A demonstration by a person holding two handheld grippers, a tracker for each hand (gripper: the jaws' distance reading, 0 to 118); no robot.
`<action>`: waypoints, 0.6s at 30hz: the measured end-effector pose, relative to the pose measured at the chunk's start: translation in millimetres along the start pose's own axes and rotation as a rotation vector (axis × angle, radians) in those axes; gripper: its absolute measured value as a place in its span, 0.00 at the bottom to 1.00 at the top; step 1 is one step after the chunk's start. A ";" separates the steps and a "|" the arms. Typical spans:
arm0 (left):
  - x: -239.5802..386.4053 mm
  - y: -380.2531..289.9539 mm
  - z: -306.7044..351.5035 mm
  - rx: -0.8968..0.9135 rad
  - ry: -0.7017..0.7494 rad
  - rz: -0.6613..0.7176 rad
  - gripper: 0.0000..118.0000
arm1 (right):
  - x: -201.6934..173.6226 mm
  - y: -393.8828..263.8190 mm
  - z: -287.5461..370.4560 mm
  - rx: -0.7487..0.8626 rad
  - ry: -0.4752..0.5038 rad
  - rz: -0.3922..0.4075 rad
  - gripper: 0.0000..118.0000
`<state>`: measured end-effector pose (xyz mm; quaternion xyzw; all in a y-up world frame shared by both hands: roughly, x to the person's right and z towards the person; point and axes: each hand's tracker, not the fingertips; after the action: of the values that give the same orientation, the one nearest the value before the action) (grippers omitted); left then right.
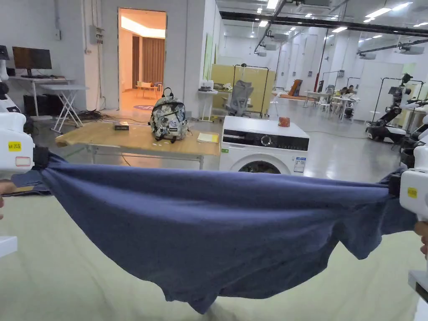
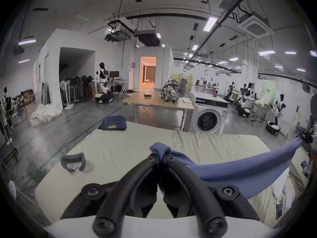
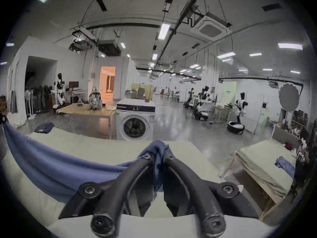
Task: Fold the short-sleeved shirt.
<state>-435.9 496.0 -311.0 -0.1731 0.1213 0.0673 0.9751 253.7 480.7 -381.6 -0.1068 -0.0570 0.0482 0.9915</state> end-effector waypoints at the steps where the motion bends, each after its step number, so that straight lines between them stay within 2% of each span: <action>1: 3.3 4.5 -2.9 0.002 0.002 -0.006 0.00 | -2.1 5.1 -2.8 0.006 -0.003 0.002 0.05; 13: 30.5 46.3 -46.4 0.027 0.015 -0.070 0.00 | -5.1 48.5 -65.5 0.020 -0.036 -0.023 0.05; 18: 40.7 34.6 -54.5 0.034 0.018 -0.090 0.00 | -9.0 34.7 -75.3 0.017 -0.039 -0.013 0.05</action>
<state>-414.3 512.6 -382.3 -0.1623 0.1232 0.0198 0.9788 251.2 497.9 -463.2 -0.0972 -0.0765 0.0443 0.9913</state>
